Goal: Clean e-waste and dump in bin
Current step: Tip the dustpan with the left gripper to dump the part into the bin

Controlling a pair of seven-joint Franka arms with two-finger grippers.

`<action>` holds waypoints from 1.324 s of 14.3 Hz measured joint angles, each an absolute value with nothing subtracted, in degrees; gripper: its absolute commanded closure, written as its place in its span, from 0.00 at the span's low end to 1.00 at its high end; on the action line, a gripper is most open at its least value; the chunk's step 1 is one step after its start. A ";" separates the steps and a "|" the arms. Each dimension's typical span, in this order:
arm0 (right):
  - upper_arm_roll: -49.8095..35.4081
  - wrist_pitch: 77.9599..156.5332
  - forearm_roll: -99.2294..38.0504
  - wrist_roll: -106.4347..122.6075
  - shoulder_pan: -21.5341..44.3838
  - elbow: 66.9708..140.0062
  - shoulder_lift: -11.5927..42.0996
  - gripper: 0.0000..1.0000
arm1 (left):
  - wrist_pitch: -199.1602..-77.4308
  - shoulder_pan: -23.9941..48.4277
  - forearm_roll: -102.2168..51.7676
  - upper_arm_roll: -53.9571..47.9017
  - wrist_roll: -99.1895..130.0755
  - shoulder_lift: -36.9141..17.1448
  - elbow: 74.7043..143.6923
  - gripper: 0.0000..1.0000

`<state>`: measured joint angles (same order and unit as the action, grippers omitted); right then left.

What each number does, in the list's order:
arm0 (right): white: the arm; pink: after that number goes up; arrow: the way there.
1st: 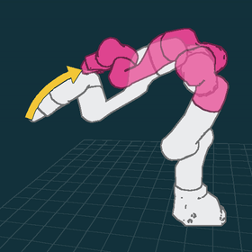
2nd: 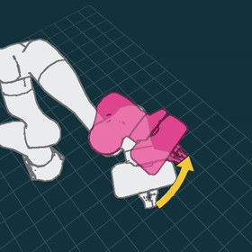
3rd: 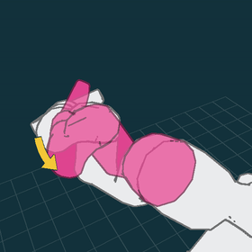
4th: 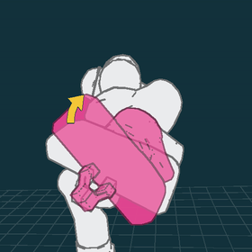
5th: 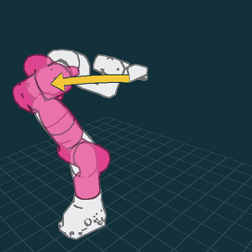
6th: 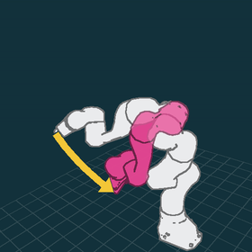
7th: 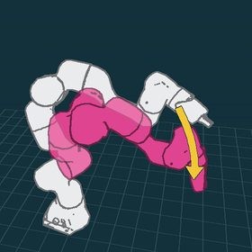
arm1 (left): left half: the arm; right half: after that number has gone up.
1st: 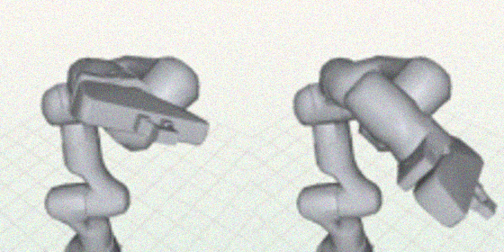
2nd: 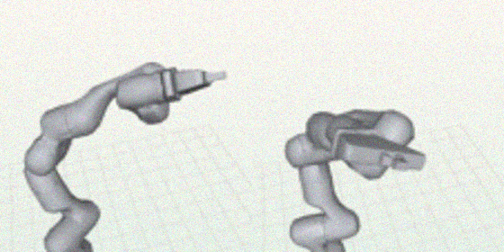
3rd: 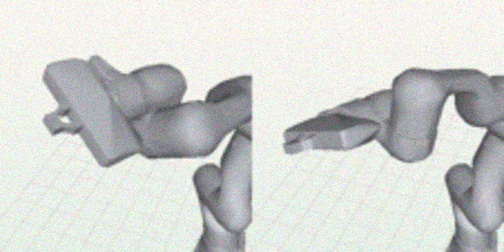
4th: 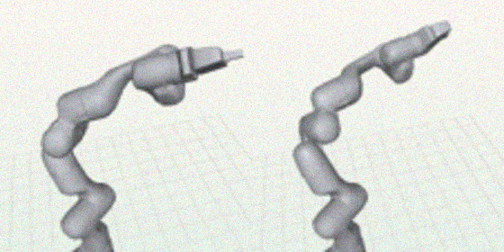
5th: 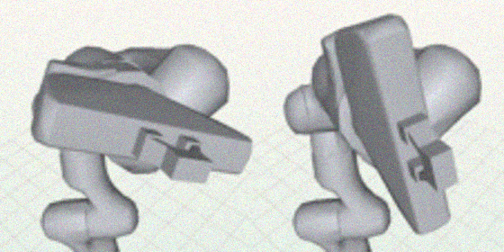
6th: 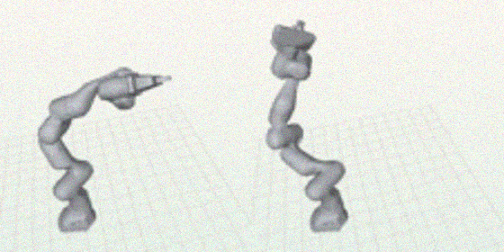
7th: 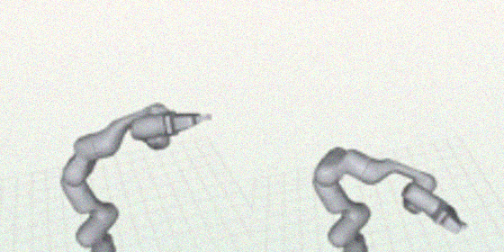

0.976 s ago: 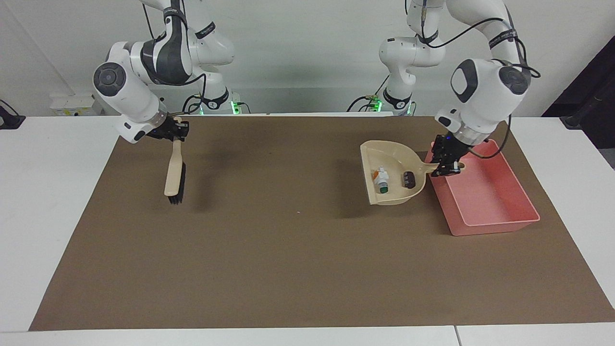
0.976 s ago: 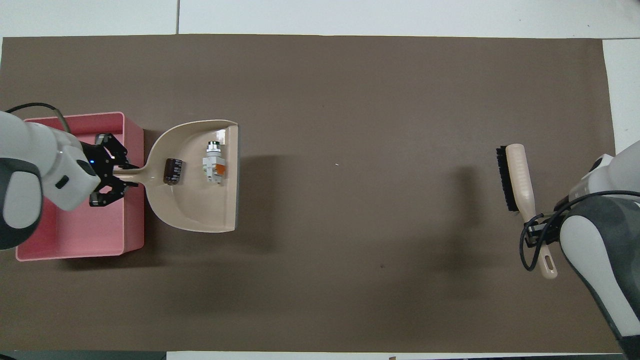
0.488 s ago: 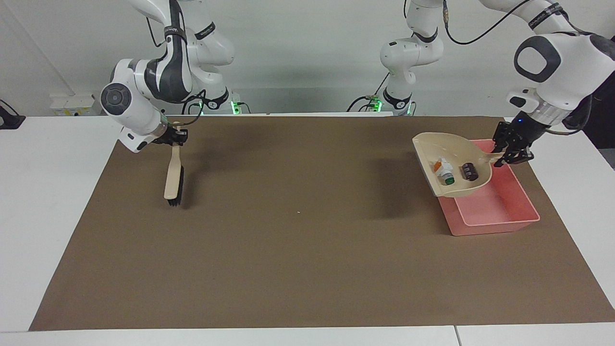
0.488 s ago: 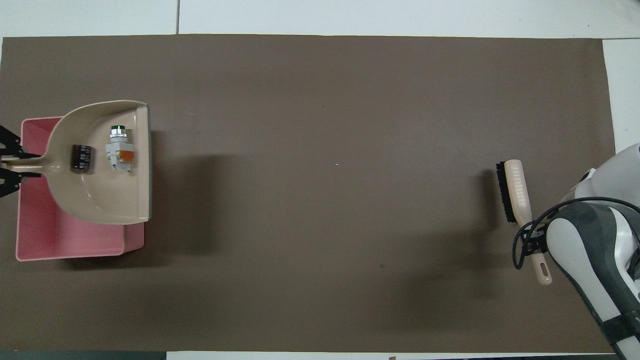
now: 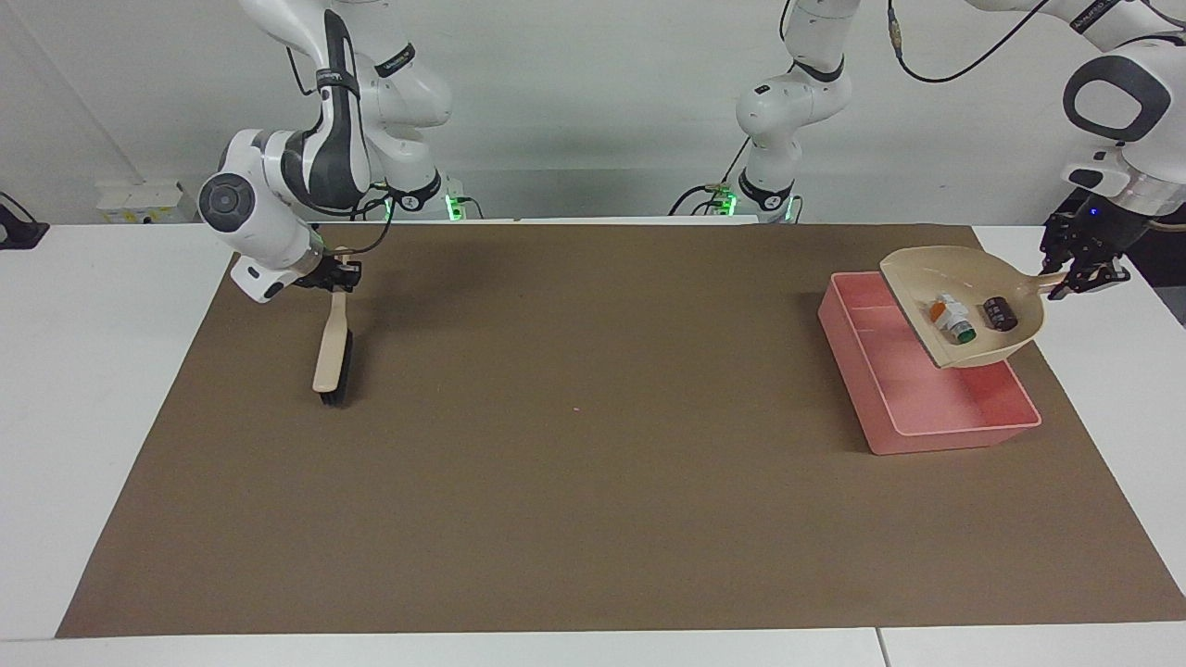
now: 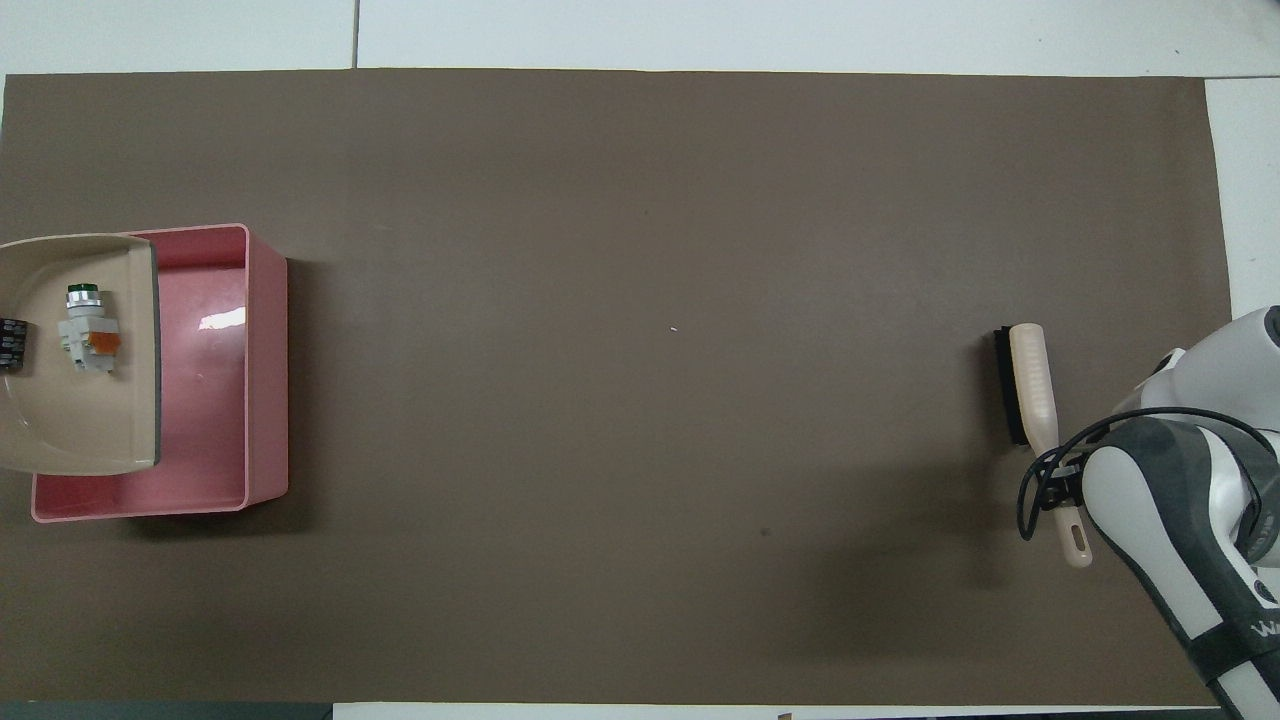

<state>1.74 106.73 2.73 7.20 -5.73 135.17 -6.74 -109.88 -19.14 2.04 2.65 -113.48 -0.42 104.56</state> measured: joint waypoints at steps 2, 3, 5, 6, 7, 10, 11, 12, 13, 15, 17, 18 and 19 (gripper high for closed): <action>1.74 107.39 2.73 7.20 -5.79 135.45 -6.74 1.00 | -111.10 -19.28 4.05 2.68 -113.27 -0.94 104.55 1.00; 1.74 107.57 2.73 7.20 -6.02 135.58 -6.73 1.00 | -111.61 -19.27 5.57 2.67 -113.06 -1.29 104.55 1.00; 1.76 107.74 2.77 7.23 -6.71 135.71 -6.60 1.00 | -112.82 -19.17 8.71 2.46 -112.10 -2.46 104.56 1.00; 1.75 107.75 2.77 7.24 -7.01 135.72 -6.54 0.99 | -113.40 -19.00 9.91 2.30 -111.82 -3.22 104.56 1.00; 1.76 107.78 2.78 7.24 -7.17 135.76 -6.49 0.93 | -113.96 -18.57 11.19 2.13 -111.57 -4.07 104.58 1.00; 1.71 108.33 2.78 7.24 -7.18 135.87 -6.39 0.85 | -114.54 -15.63 16.01 1.86 -108.33 -6.24 104.64 1.00; 1.68 108.73 2.78 7.24 -7.18 135.98 -6.39 0.85 | -114.54 -14.62 17.85 1.79 -106.62 -6.56 104.71 1.00; 1.68 109.06 2.78 7.24 -7.18 136.25 -6.39 0.85 | -114.54 -13.77 19.57 1.77 -105.40 -6.70 104.83 1.00; 1.68 109.25 2.78 7.24 -7.18 136.55 -6.38 0.85 | -114.53 -13.01 21.18 1.73 -104.43 -6.72 105.02 1.00; 1.68 109.72 2.78 7.24 -7.18 136.90 -6.39 0.85 | -114.49 -11.95 23.56 1.70 -103.17 -6.72 105.35 1.00; 1.67 110.50 2.78 7.24 -7.18 137.20 -6.39 0.79 | -114.03 -11.11 25.08 1.70 -102.25 -6.71 105.44 1.00; 1.67 110.56 2.78 7.25 -7.18 137.25 -6.39 0.62 | -113.73 -10.82 26.06 1.71 -101.61 -6.70 105.46 1.00; 1.67 110.56 2.78 7.25 -7.18 137.26 -6.39 0.47 | -113.49 -10.54 26.76 1.69 -101.16 -6.69 105.46 1.00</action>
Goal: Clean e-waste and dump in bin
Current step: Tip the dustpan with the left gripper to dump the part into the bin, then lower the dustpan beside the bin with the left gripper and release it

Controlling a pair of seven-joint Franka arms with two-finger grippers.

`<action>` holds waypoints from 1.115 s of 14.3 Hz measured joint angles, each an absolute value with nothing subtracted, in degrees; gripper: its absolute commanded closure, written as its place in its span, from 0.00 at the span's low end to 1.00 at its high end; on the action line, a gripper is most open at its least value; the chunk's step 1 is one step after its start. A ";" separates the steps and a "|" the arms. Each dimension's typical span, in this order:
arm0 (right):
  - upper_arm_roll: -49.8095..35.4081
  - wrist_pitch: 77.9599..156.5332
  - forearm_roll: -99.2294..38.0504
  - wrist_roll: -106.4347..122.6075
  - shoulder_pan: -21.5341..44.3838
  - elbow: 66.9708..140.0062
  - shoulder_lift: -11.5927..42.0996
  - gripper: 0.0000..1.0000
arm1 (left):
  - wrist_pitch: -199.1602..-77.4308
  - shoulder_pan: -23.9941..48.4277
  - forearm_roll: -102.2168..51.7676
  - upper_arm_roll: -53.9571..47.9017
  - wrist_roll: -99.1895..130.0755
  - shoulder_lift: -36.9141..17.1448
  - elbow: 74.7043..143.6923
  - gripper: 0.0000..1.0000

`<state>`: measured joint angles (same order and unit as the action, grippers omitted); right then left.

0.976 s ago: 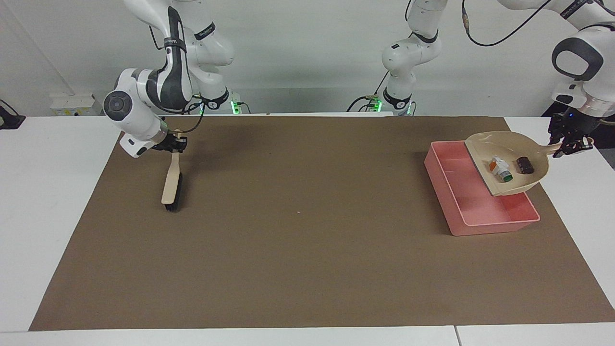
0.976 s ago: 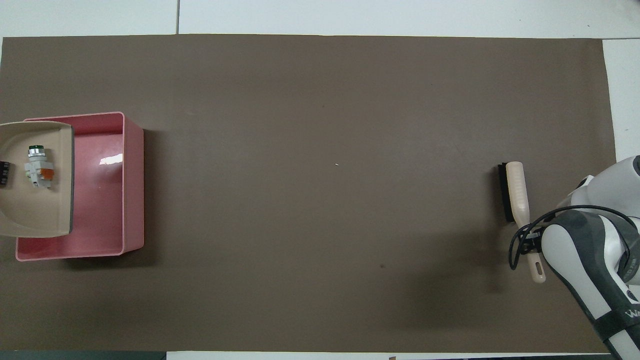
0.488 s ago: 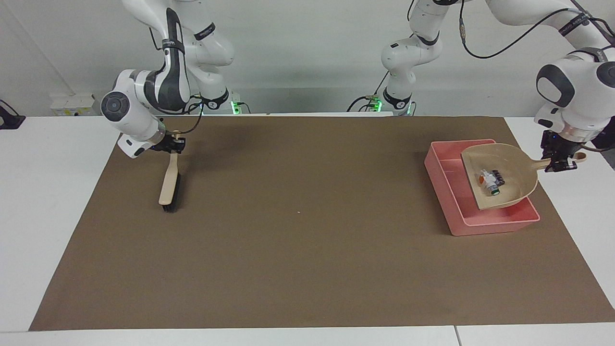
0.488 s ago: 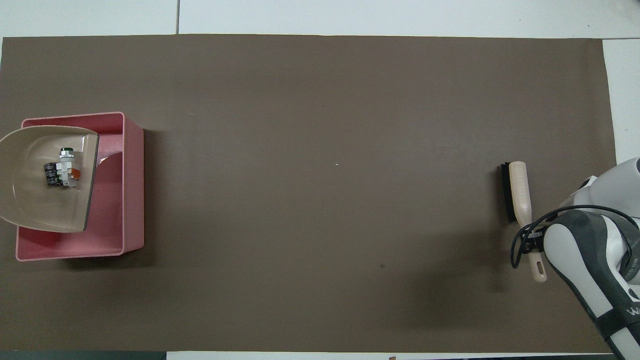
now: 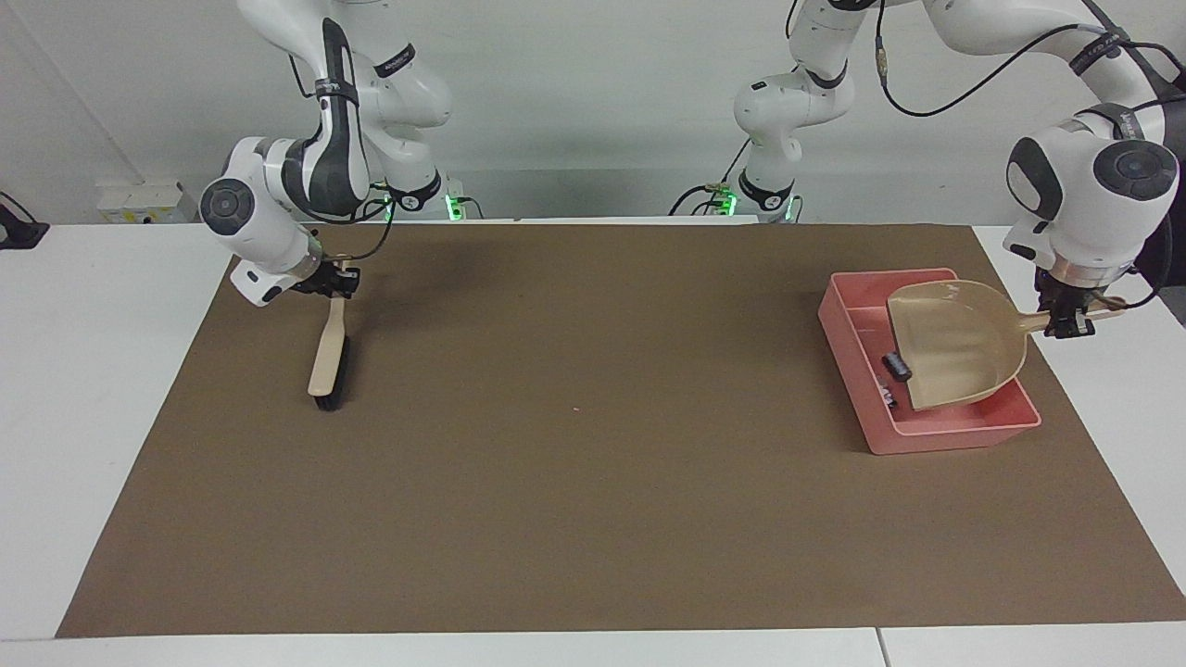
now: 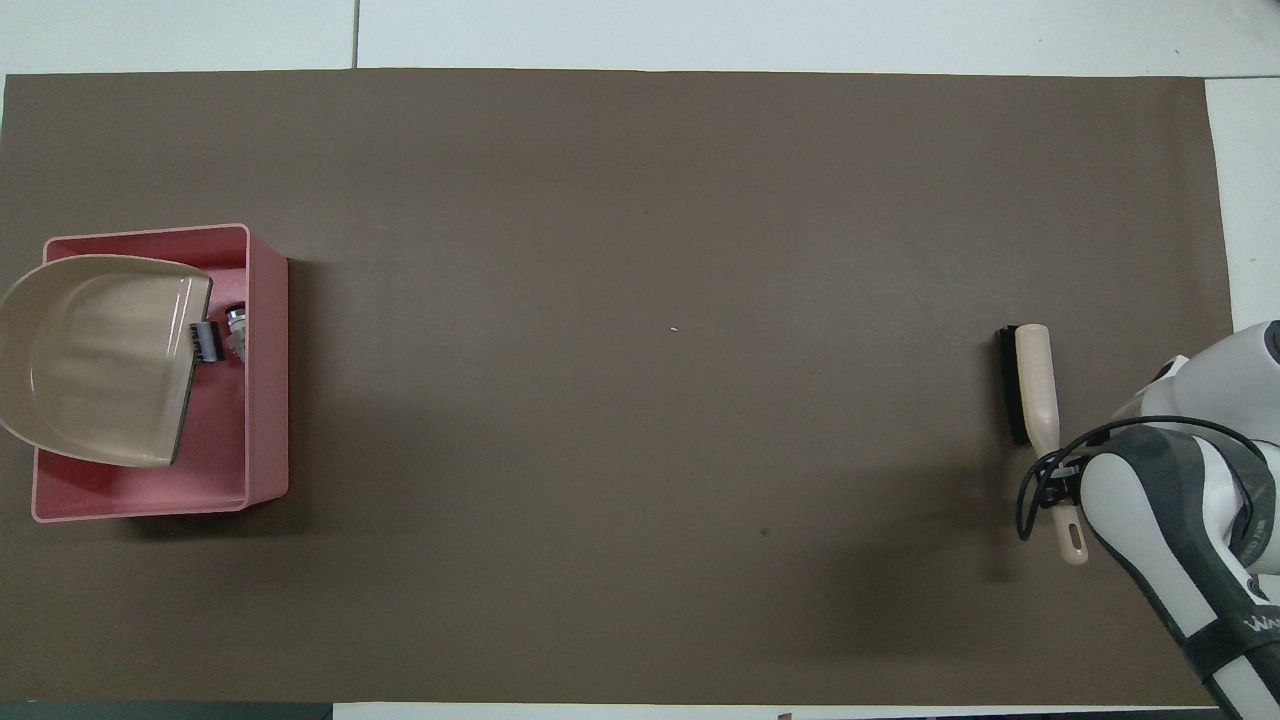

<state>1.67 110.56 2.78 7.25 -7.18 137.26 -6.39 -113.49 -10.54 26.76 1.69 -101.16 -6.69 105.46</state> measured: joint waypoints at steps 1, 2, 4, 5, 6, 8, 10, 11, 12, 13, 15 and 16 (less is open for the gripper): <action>1.67 110.56 2.78 7.25 -7.19 137.30 -6.39 0.31 | -113.09 -10.26 27.16 1.70 -100.81 -6.67 105.46 1.00; 1.67 110.56 2.79 7.25 -7.18 137.34 -6.39 0.14 | -112.76 -10.06 27.37 1.70 -100.52 -6.64 105.46 1.00; 1.63 110.56 2.80 7.26 -7.18 137.34 -6.39 0.12 | -112.50 -9.99 27.66 1.71 -100.14 -6.51 105.37 1.00; 1.58 110.55 2.80 7.27 -7.18 137.34 -6.39 0.11 | -112.27 -9.99 27.87 1.73 -100.01 -6.38 105.11 1.00; 1.52 110.55 2.81 7.28 -7.18 137.34 -6.39 0.09 | -111.68 -9.99 27.96 1.74 -99.93 -6.17 104.59 1.00; 1.34 110.04 2.81 7.28 -7.15 136.81 -6.39 0.01 | -110.48 -9.99 28.02 1.68 -99.92 -5.33 103.10 1.00; 1.18 107.77 2.81 7.28 -7.11 134.38 -6.40 0.01 | -109.48 -9.95 28.02 1.46 -99.92 -3.30 102.13 1.00; 1.13 106.90 2.81 7.36 -7.11 132.83 -6.43 0.01 | -108.74 -9.91 27.99 1.29 -99.93 -2.12 102.08 1.00; 1.09 106.36 2.81 7.60 -7.10 131.27 -6.48 0.01 | -107.83 -9.85 27.51 1.01 -99.93 -1.14 102.08 1.00; 1.01 105.62 2.80 7.96 -7.09 129.67 -6.56 0.01 | -106.97 -9.75 26.28 0.59 -99.93 -0.42 102.08 1.00; 0.45 103.56 2.78 8.13 -7.02 126.08 -6.80 0.01 | -106.09 -9.25 22.06 -0.64 -99.93 0.23 102.14 1.00; -0.16 102.49 2.77 8.13 -6.76 123.90 -6.93 0.01 | -106.03 -8.81 20.15 -1.35 -99.93 0.28 102.37 1.00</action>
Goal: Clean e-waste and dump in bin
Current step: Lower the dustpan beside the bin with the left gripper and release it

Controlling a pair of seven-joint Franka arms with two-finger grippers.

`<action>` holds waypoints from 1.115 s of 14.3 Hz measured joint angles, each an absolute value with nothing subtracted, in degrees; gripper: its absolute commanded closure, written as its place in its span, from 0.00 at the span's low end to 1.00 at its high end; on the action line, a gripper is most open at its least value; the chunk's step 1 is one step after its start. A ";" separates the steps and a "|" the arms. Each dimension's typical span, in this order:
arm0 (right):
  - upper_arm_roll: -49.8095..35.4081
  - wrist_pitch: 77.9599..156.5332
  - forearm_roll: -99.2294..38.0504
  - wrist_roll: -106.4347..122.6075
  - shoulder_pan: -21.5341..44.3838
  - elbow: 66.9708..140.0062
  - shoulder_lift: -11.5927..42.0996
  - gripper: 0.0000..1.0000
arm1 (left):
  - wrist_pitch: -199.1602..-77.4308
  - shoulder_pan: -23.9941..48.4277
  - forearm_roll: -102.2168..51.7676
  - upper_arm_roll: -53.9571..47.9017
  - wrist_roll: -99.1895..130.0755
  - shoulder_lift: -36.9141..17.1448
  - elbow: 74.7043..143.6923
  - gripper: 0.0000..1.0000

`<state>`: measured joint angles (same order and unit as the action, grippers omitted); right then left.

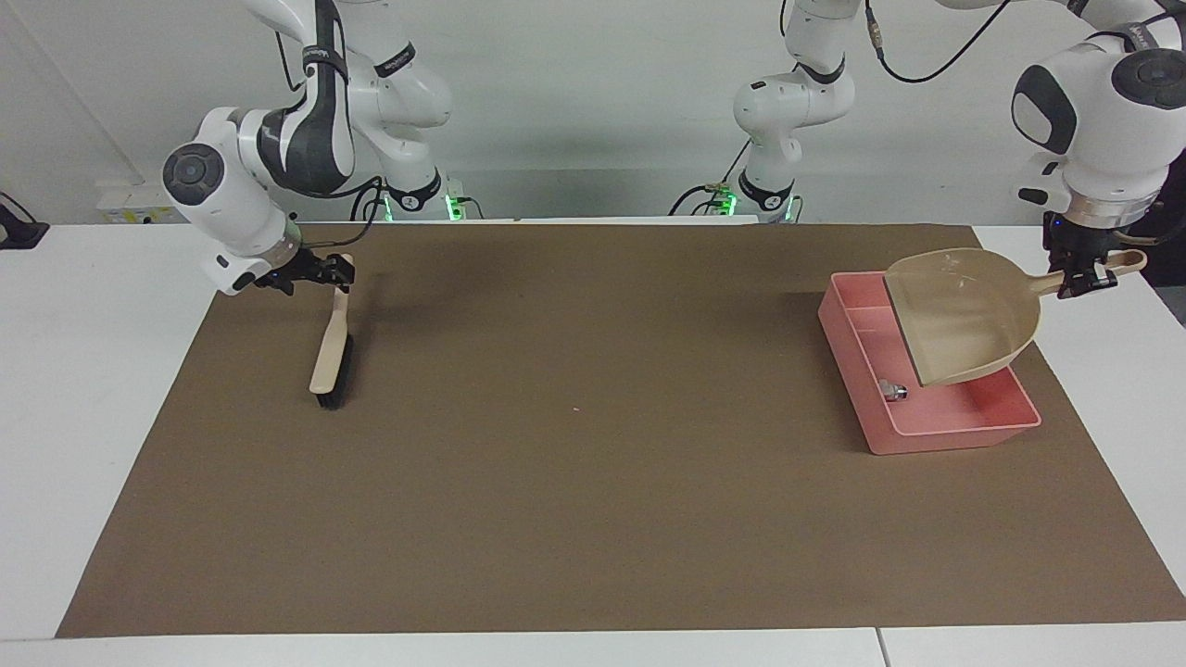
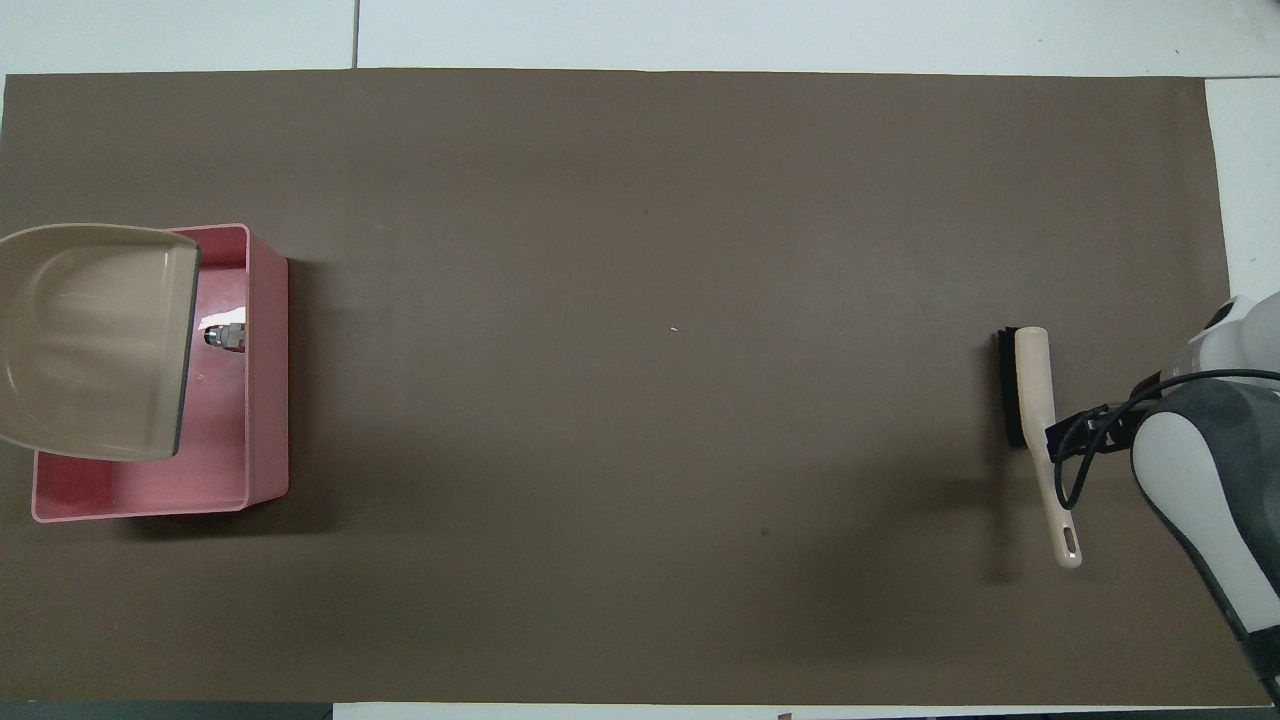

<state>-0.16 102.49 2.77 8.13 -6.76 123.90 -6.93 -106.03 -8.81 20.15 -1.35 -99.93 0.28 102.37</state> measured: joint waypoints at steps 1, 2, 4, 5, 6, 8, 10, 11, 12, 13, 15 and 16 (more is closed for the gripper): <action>-0.58 101.33 2.77 8.13 -6.26 121.59 -7.08 0.01 | -106.01 -8.00 18.34 -1.66 -99.92 0.27 102.72 1.00; -0.88 100.31 2.76 8.13 -5.78 119.26 -7.33 0.01 | -106.00 -6.84 16.59 -1.80 -99.91 0.27 103.19 1.00; -1.04 98.86 2.76 8.13 -5.37 115.17 -8.27 0.01 | -105.85 -3.50 14.75 -1.94 -98.92 0.26 104.58 1.00; -1.01 97.95 2.76 8.13 -5.40 113.08 -8.78 0.01 | -105.79 -1.44 14.20 -2.02 -97.05 0.25 105.69 1.00; -0.98 96.80 2.76 8.13 -5.42 110.84 -9.11 0.01 | -105.78 0.90 13.86 -2.08 -94.58 0.21 107.04 1.00; -0.97 94.84 2.76 8.13 -5.42 106.89 -9.27 0.01 | -105.92 5.87 13.53 -2.22 -89.19 0.02 109.94 1.00; -0.97 90.97 2.79 8.13 -5.42 103.75 -9.12 0.01 | -107.52 10.53 13.47 -2.35 -83.09 -0.23 113.35 1.00; -0.97 88.70 2.82 8.13 -5.43 102.22 -8.93 0.01 | -109.19 12.33 13.47 -2.38 -80.63 -0.33 115.44 1.00; -0.97 86.58 2.82 8.13 -5.44 100.36 -8.58 0.01 | -111.04 13.57 13.47 -2.40 -78.76 -0.45 117.48 1.00; -0.94 84.76 2.83 8.13 -5.47 98.48 -8.03 0.01 | -112.73 14.20 13.47 -2.40 -77.64 -0.62 119.13 1.00; -0.50 83.09 2.83 8.13 -5.62 96.23 -6.87 0.01 | -114.53 14.89 13.46 -2.34 -76.04 -0.98 121.08 1.00; 0.06 83.08 2.83 8.13 -5.61 95.89 -6.35 0.01 | -114.88 15.41 13.42 -2.33 -74.72 -1.14 121.53 1.00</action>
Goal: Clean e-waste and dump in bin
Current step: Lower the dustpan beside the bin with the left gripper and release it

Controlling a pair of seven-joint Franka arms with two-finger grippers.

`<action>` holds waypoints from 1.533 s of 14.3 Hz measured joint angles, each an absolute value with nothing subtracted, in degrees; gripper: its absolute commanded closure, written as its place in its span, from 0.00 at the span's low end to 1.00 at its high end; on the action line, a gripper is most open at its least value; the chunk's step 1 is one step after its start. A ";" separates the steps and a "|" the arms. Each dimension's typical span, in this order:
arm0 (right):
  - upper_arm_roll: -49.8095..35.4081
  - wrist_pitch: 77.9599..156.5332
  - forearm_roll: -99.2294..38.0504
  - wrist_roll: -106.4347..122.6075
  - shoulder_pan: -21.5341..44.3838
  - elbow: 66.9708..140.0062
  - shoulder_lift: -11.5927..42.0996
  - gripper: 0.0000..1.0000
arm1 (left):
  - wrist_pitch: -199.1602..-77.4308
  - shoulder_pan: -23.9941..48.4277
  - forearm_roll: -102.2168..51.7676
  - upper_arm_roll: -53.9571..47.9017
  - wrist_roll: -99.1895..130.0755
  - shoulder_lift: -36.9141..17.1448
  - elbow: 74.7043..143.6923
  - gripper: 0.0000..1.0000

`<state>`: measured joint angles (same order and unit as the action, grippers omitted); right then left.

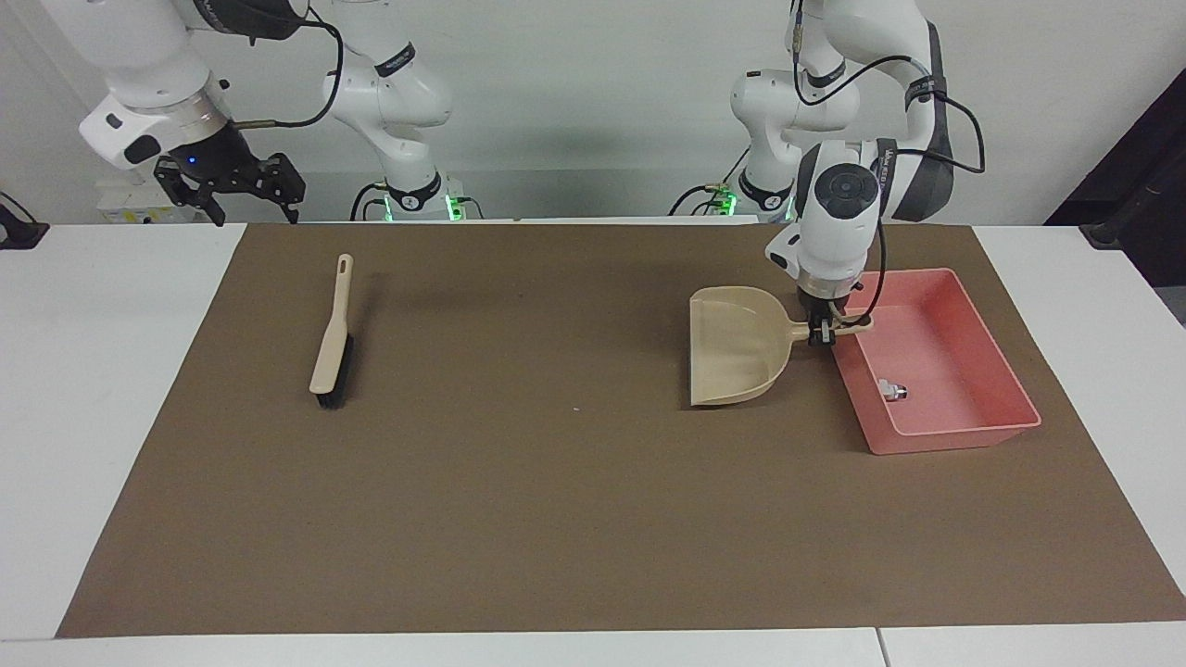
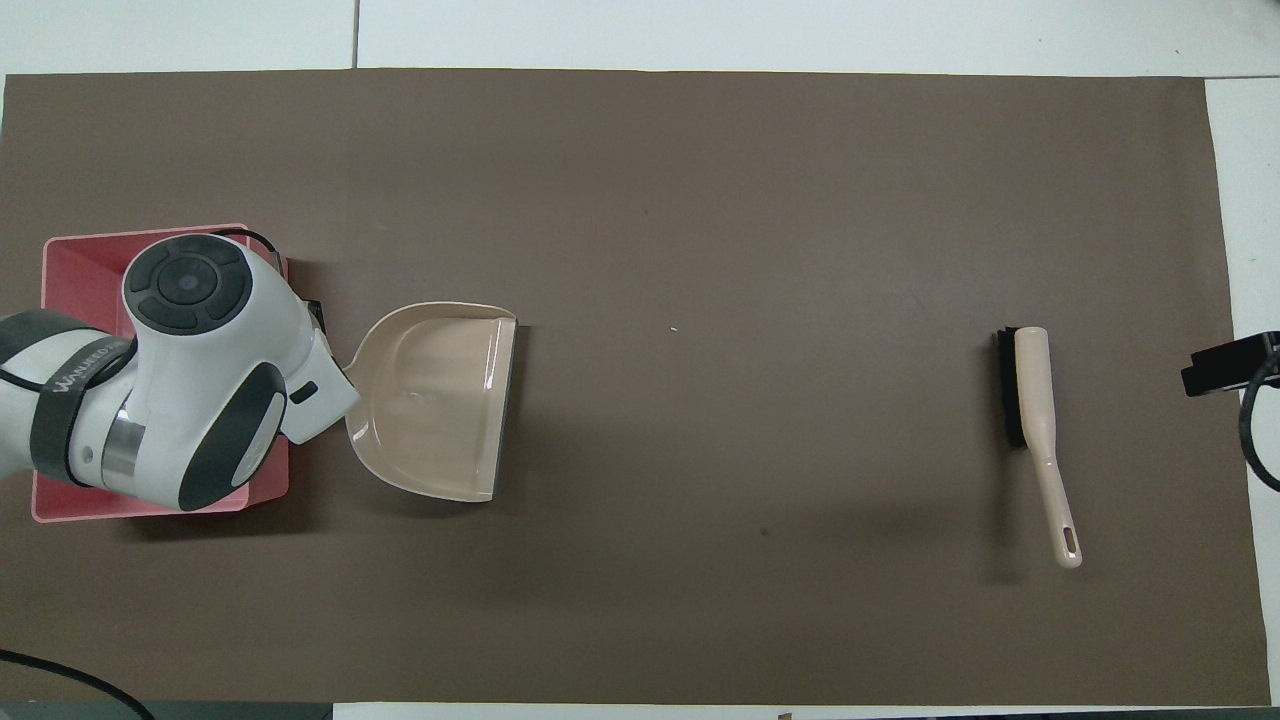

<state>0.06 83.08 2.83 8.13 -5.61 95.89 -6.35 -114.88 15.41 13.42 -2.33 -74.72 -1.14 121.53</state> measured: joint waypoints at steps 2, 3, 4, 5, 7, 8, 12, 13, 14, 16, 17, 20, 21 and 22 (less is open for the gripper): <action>1.17 83.10 2.83 8.13 -5.23 95.43 -5.19 0.01 | -115.15 16.64 13.29 -2.35 -72.54 -1.66 121.86 1.00; 1.67 83.30 2.83 8.13 -4.38 94.97 -4.27 0.01 | -115.26 17.11 12.98 -2.36 -71.93 -2.01 121.87 1.00; 2.19 83.83 2.83 8.09 -3.40 94.14 -3.16 0.01 | -115.43 17.33 12.17 -2.35 -71.75 -2.31 121.89 1.00; 2.73 84.42 2.83 8.06 -2.72 93.19 -2.18 0.01 | -115.76 17.43 11.59 -2.33 -71.75 -2.50 122.07 0.99; 3.56 84.50 2.83 8.06 -2.39 92.41 -1.13 0.01 | -117.43 17.46 11.28 -2.26 -71.75 -2.56 122.95 0.97; 3.80 84.47 2.83 8.05 -2.40 92.54 -0.72 0.01 | -117.84 17.49 11.23 -2.24 -71.75 -2.57 123.44 0.87; 3.34 84.72 2.82 6.90 -1.89 93.18 1.07 0.01 | -118.62 19.28 11.18 -2.24 -70.90 -2.57 124.18 0.20; 3.22 84.72 2.81 6.34 -1.69 93.09 1.17 0.01 | -118.63 19.86 11.15 -2.27 -69.93 -2.56 124.14 0.11; 3.16 84.72 2.81 6.10 -1.63 93.00 1.16 0.01 | -118.65 20.17 11.13 -2.27 -68.49 -2.54 124.08 0.05; 3.19 84.72 2.81 6.10 -1.65 92.82 1.15 0.01 | -118.65 20.25 11.13 -2.22 -65.87 -2.25 123.86 0.04; 3.21 84.72 2.81 6.09 -1.67 92.75 1.14 0.01 | -118.65 20.25 11.13 -2.13 -65.27 -1.94 123.61 0.03; 3.34 84.77 2.81 6.04 -1.67 92.59 1.14 0.01 | -117.78 19.59 11.13 -1.53 -63.59 0.10 122.84 0.03; 3.40 84.78 2.81 5.98 -1.67 92.50 1.14 0.01 | -116.18 18.78 11.11 -1.33 -61.84 1.34 122.70 0.03; 3.43 84.78 2.81 5.88 -1.68 92.42 1.14 0.01 | -114.56 17.79 11.11 -1.19 -59.24 2.59 122.67 0.03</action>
